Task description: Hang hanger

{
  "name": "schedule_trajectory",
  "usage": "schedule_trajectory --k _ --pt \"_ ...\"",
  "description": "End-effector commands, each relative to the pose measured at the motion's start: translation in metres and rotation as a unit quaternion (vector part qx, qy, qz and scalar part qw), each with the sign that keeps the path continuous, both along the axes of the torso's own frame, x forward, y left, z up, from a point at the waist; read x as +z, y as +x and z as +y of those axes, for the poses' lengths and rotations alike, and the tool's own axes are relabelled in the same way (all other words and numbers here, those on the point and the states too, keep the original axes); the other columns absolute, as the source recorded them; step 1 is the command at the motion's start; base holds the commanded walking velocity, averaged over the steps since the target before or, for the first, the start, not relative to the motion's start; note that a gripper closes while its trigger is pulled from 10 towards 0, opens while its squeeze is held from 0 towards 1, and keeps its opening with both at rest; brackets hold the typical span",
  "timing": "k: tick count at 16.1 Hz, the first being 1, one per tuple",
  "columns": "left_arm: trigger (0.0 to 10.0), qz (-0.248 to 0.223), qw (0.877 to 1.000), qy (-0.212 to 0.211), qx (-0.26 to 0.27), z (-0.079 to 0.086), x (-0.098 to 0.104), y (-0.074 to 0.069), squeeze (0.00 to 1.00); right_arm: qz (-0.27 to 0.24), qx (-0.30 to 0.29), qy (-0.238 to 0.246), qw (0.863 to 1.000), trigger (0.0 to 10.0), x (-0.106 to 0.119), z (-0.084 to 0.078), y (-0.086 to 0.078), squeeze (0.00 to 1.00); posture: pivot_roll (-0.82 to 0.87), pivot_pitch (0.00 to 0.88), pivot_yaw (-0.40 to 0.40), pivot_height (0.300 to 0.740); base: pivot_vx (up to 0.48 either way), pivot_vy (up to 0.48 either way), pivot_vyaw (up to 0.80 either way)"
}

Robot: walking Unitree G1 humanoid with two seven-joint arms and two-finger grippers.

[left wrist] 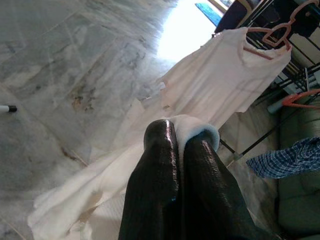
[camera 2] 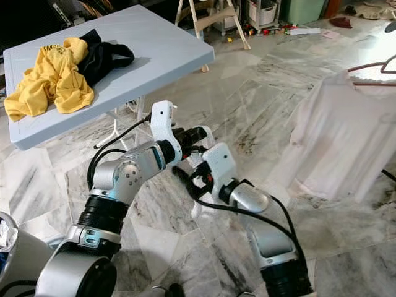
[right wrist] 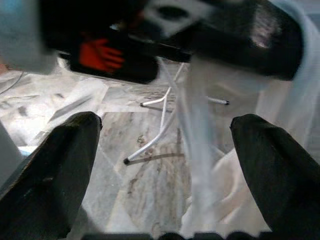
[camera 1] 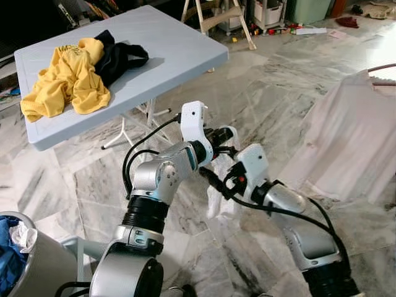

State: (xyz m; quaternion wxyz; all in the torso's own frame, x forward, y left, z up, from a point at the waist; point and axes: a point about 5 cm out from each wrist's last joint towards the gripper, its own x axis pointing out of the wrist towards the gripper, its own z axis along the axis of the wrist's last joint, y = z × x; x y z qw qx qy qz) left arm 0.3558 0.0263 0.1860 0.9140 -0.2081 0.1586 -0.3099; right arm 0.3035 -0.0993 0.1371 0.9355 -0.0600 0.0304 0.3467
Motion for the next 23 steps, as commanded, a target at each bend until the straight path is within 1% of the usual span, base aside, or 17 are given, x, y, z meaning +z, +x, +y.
schedule_trajectory --k 1,4,6,7,8,12,16,19,22,23 --pt "10.0 -0.006 1.0 -0.002 0.003 0.002 0.003 0.0 0.0 -0.007 -0.001 0.0 1.0 10.0 0.002 0.001 0.003 0.0 -0.1 0.115 0.157 0.74 0.0 0.0 0.0" --pt "10.0 -0.008 1.0 -0.002 -0.002 0.0 0.006 -0.002 0.0 -0.007 -0.002 0.0 1.0 10.0 0.001 0.0 0.005 0.0 -0.1 0.108 0.161 0.74 0.0 0.0 0.0" --pt "10.0 -0.01 1.0 -0.004 -0.007 -0.003 0.009 -0.003 0.0 0.0 0.0 0.013 1.0 10.0 0.0 0.004 0.006 0.0 -0.1 0.104 0.163 0.74 0.0 0.0 0.0" --pt "10.0 -0.012 1.0 -0.007 -0.01 -0.005 0.011 -0.004 0.0 0.002 0.006 0.019 1.0 0.6 -0.001 0.008 0.007 0.0 -0.09 0.103 0.163 0.74 0.0 0.0 0.0" --pt "10.0 -0.012 1.0 -0.009 -0.013 -0.008 0.012 -0.005 0.0 0.004 0.009 0.021 1.0 0.0 -0.002 0.012 0.008 0.0 -0.09 0.102 0.16 0.74 0.0 0.0 0.0" --pt "10.0 -0.014 1.0 -0.012 -0.022 -0.011 0.015 -0.01 0.0 0.006 0.008 0.019 1.0 0.0 -0.006 0.015 0.014 0.0 -0.08 0.099 0.154 0.74 0.0 0.0 0.0" --pt "10.0 -0.014 1.0 -0.013 -0.022 -0.011 0.015 -0.01 0.0 0.005 0.006 0.019 1.0 0.0 -0.006 0.014 0.015 0.0 -0.08 0.098 0.153 0.74 0.0 0.0 0.0" --pt "10.0 -0.011 0.999 -0.01 -0.035 -0.015 0.012 -0.015 0.0 -0.006 -0.013 0.013 1.0 0.0 -0.003 0.005 0.022 0.0 -0.09 0.096 0.151 0.74 0.0 0.0 0.0" --pt "10.0 -0.007 1.0 -0.001 -0.028 -0.009 0.008 -0.013 0.0 -0.012 -0.02 0.011 1.0 0.0 -0.002 -0.001 0.025 0.0 -0.09 0.099 0.152 0.74 0.0 0.0 0.0" --pt "10.0 -0.012 1.0 -0.001 -0.007 -0.003 0.009 -0.008 0.0 -0.012 -0.022 0.012 1.0 0.0 -0.003 -0.002 0.025 0.0 -0.09 0.098 0.151 0.74 0.0 0.0 0.0"
